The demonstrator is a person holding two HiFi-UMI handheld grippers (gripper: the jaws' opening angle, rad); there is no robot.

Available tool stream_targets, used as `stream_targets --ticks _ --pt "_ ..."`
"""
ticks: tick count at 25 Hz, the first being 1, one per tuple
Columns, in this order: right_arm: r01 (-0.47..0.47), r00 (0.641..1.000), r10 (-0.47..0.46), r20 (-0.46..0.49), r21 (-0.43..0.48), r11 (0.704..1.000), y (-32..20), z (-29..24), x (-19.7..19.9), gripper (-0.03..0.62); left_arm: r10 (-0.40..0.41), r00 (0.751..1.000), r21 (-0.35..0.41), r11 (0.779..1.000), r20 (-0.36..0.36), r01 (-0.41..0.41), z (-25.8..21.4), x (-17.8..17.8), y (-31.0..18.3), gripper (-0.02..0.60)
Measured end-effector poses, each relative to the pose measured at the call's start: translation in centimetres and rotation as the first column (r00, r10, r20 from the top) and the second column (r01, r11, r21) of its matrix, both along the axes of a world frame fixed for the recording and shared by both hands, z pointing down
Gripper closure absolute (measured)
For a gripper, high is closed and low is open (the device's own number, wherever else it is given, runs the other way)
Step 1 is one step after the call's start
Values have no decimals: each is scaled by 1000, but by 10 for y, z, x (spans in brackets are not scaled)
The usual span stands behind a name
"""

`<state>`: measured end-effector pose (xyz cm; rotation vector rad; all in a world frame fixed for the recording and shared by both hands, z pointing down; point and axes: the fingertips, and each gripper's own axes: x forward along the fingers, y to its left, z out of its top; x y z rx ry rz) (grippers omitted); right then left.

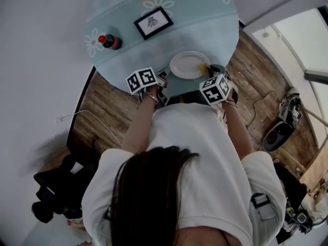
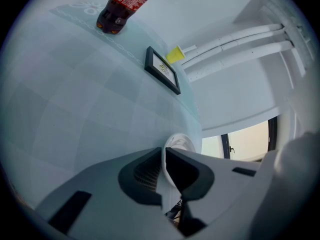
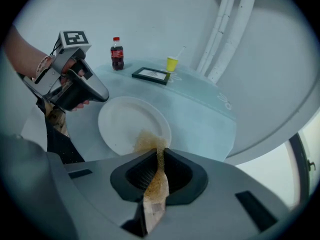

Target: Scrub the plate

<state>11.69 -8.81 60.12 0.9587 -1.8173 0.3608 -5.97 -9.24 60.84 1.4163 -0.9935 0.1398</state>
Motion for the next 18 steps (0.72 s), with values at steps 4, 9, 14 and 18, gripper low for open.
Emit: stream_targets --ticks 4,9,14,18 --pt "-5 1000 5 -3 3 1000 -11 0 7 539 -5 1000 -2 1000 11 5 2 0 -2 549" --pt "-11 1000 11 -3 11 1000 -27 1 8 539 -34 999 -5 999 11 34 3 -4 -8 549" --pt "2 1000 -2 -6 26 1000 -48 0 3 539 -61 998 0 998 28 61 4 -12 -12 549" --pt "15 1000 -14 -3 27 1000 -62 1 1 539 -90 995 15 996 35 90 4 -17 -14 549"
